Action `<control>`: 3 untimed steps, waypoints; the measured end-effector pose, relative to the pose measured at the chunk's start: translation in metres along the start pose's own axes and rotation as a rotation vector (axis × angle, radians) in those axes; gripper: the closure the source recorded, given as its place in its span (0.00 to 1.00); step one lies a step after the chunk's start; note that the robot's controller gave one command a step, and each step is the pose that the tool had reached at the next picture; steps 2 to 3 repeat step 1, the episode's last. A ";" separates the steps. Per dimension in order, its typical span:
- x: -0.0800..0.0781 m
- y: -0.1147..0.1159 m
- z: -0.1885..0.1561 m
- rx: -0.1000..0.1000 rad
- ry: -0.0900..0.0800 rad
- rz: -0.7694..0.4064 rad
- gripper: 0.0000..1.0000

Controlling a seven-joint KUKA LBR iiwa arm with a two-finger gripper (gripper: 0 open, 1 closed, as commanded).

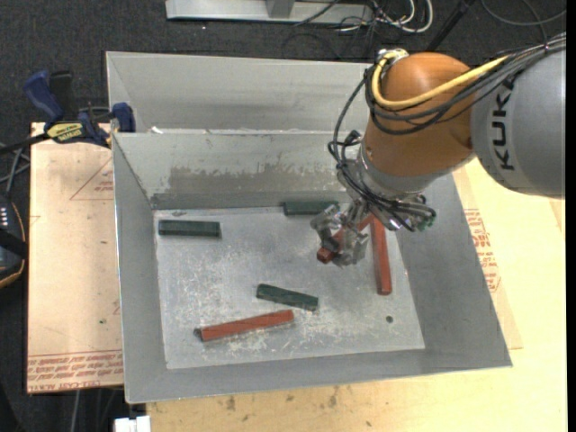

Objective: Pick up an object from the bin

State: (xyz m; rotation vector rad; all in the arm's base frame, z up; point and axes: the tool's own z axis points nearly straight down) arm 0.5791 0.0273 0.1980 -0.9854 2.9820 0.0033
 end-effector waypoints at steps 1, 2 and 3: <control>0.017 0.002 -0.050 -0.002 0.002 0.005 1.00; 0.017 0.002 -0.050 -0.002 0.002 0.005 1.00; 0.017 0.002 -0.050 -0.002 0.002 0.005 1.00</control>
Offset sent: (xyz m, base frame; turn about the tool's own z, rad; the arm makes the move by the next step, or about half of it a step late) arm -0.0058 -0.0318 0.0969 -0.1734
